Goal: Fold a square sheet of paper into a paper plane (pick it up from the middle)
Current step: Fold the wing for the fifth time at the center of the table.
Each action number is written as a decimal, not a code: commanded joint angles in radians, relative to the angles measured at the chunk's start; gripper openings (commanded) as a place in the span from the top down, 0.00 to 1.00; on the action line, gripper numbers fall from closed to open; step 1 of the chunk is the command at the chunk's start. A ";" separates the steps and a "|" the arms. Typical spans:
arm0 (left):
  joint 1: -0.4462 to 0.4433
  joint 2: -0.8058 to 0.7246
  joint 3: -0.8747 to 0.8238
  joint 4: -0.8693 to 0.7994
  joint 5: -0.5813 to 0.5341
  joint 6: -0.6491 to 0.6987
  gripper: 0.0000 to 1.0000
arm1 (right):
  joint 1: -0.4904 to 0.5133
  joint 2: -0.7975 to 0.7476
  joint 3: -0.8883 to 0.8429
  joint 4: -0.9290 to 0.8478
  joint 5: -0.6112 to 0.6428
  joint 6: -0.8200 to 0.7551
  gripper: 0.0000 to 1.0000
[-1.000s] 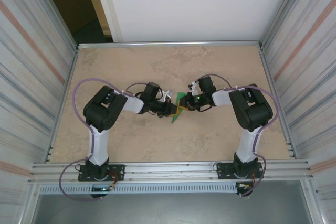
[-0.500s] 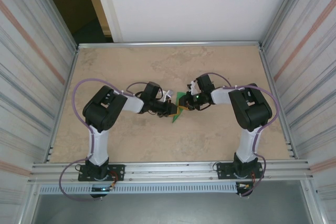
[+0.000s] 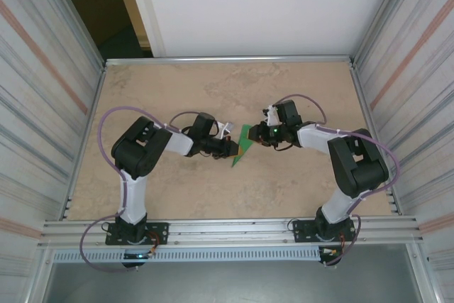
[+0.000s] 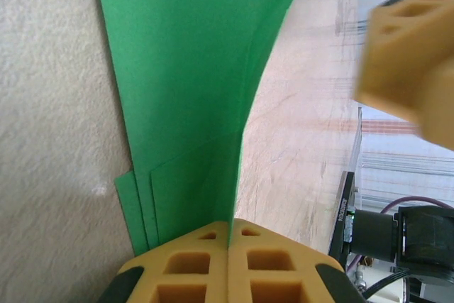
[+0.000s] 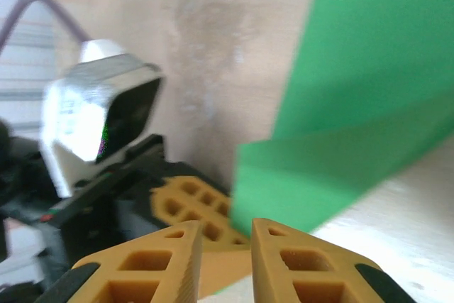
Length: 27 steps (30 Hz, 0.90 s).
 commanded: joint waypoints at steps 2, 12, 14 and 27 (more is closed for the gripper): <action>0.022 0.064 -0.076 -0.120 -0.184 0.016 0.98 | 0.008 -0.003 0.007 -0.148 0.207 -0.014 0.70; 0.021 0.091 -0.075 -0.105 -0.184 0.000 1.00 | 0.120 0.092 0.195 -0.352 0.462 -0.114 0.45; 0.022 0.092 -0.075 -0.106 -0.182 -0.001 1.00 | 0.126 0.111 0.214 -0.365 0.475 -0.114 0.43; 0.021 0.099 -0.074 -0.102 -0.184 -0.008 0.98 | 0.161 0.202 0.277 -0.426 0.486 -0.132 0.38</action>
